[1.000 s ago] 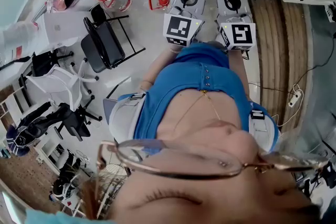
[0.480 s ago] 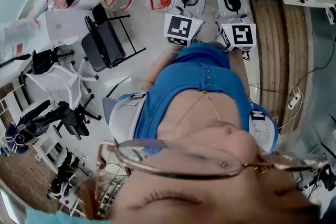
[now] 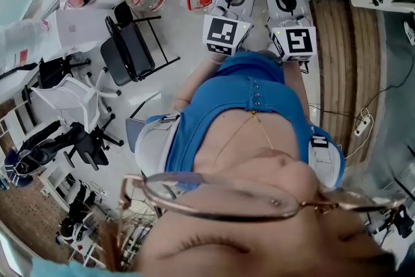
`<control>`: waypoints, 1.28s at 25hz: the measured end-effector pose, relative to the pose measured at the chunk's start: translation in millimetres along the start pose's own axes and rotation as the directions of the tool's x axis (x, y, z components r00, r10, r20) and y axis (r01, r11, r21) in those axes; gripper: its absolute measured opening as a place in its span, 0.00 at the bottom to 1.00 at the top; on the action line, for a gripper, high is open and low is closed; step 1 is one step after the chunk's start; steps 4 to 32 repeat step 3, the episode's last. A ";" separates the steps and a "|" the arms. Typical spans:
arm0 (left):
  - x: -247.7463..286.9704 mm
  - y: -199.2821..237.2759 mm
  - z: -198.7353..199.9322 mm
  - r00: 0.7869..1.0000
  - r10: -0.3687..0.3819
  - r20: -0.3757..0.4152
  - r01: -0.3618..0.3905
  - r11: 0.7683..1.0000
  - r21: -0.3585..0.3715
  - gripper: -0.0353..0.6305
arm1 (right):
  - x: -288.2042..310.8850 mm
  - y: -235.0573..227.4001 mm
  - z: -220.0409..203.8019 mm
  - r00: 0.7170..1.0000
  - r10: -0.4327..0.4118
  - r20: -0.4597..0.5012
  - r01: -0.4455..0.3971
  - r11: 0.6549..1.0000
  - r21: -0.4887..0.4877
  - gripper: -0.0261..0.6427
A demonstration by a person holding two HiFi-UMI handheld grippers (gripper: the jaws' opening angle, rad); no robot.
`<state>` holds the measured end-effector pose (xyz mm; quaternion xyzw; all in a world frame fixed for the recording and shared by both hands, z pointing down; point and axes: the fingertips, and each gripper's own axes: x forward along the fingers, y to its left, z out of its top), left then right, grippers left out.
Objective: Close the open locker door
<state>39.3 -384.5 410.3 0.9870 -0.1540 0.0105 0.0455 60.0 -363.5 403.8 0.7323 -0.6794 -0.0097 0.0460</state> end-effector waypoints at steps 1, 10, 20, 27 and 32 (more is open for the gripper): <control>-0.6 0.0 0.8 1.000 -0.001 0.000 0.001 1.000 -0.002 0.05 | 0.7 1.3 0.9 1.000 0.002 0.000 -0.002 1.000 -0.001 0.04; -2.1 0.6 2.6 1.000 -0.003 0.001 0.003 1.000 -0.004 0.05 | 2.1 4.2 2.9 1.000 0.006 -0.001 -0.006 1.000 -0.005 0.04; -2.1 0.6 2.6 1.000 -0.003 0.001 0.003 1.000 -0.004 0.05 | 2.1 4.2 2.9 1.000 0.006 -0.001 -0.006 1.000 -0.005 0.04; -2.1 0.6 2.6 1.000 -0.003 0.001 0.003 1.000 -0.004 0.05 | 2.1 4.2 2.9 1.000 0.006 -0.001 -0.006 1.000 -0.005 0.04; -2.1 0.6 2.6 1.000 -0.003 0.001 0.003 1.000 -0.004 0.05 | 2.1 4.2 2.9 1.000 0.006 -0.001 -0.006 1.000 -0.005 0.04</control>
